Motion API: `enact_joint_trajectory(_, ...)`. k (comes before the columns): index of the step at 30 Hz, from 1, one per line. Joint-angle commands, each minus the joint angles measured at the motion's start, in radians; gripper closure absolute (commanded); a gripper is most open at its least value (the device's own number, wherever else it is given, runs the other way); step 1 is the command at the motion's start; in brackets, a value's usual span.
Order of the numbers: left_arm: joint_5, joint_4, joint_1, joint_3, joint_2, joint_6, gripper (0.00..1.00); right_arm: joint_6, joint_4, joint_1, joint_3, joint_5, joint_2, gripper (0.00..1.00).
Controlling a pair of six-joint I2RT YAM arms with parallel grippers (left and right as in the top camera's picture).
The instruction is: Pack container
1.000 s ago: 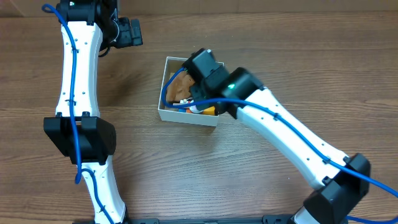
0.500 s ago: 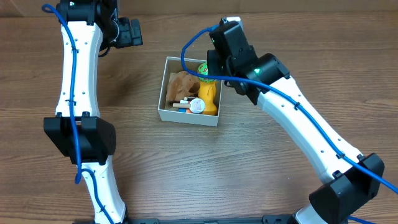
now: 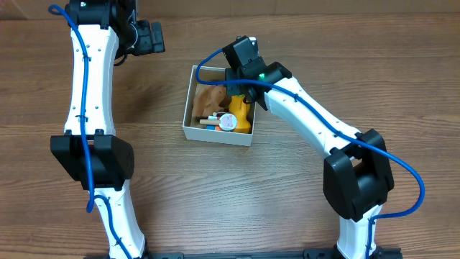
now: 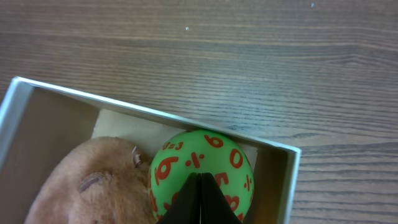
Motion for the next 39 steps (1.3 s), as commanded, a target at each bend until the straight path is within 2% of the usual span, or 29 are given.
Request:
enact_joint_trajectory(1, -0.003, 0.002, -0.006, 0.012, -0.010, -0.017, 0.00, 0.013, -0.007, -0.004, 0.016, 0.000, 0.039, 0.96)
enact_joint_trajectory(8, -0.003, 0.002, -0.006, 0.012, -0.010, -0.017, 0.00, 0.027, -0.039, -0.003, 0.018, 0.000, 0.040, 0.96)
enact_joint_trajectory(16, -0.003, 0.002, -0.006, 0.012, -0.010, -0.017, 0.00, 0.028, -0.067, -0.021, 0.079, 0.080, -0.172, 0.94)
enact_joint_trajectory(17, -0.003, 0.002, -0.006, 0.012, -0.010, -0.017, 0.00, 0.028, -0.067, -0.030, 0.084, 0.096, -0.208, 0.86)
enact_joint_trajectory(18, -0.003, 0.002, -0.006, 0.012, -0.010, -0.017, 0.00, 0.028, -0.066, -0.043, 0.084, 0.109, -0.242, 0.72)
enact_joint_trajectory(21, -0.003, 0.002, -0.006, 0.012, -0.010, -0.017, 0.00, 0.027, -0.075, -0.098, 0.084, 0.121, -0.336, 0.53)
enact_joint_trajectory(22, -0.003, 0.002, -0.006, 0.012, -0.010, -0.017, 0.00, 0.027, -0.079, -0.124, 0.084, 0.121, -0.369, 0.39)
enact_joint_trajectory(24, -0.003, 0.002, -0.006, 0.012, -0.010, -0.017, 0.00, 0.027, -0.079, -0.166, 0.084, 0.121, -0.410, 0.00)
enact_joint_trajectory(31, -0.003, 0.002, -0.006, 0.012, -0.010, -0.017, 0.00, 0.027, -0.077, -0.288, 0.083, 0.121, -0.482, 0.00)
enact_joint_trajectory(39, -0.003, 0.002, -0.006, 0.012, -0.010, -0.017, 0.00, 0.027, -0.078, -0.306, 0.082, 0.120, -0.480, 0.00)
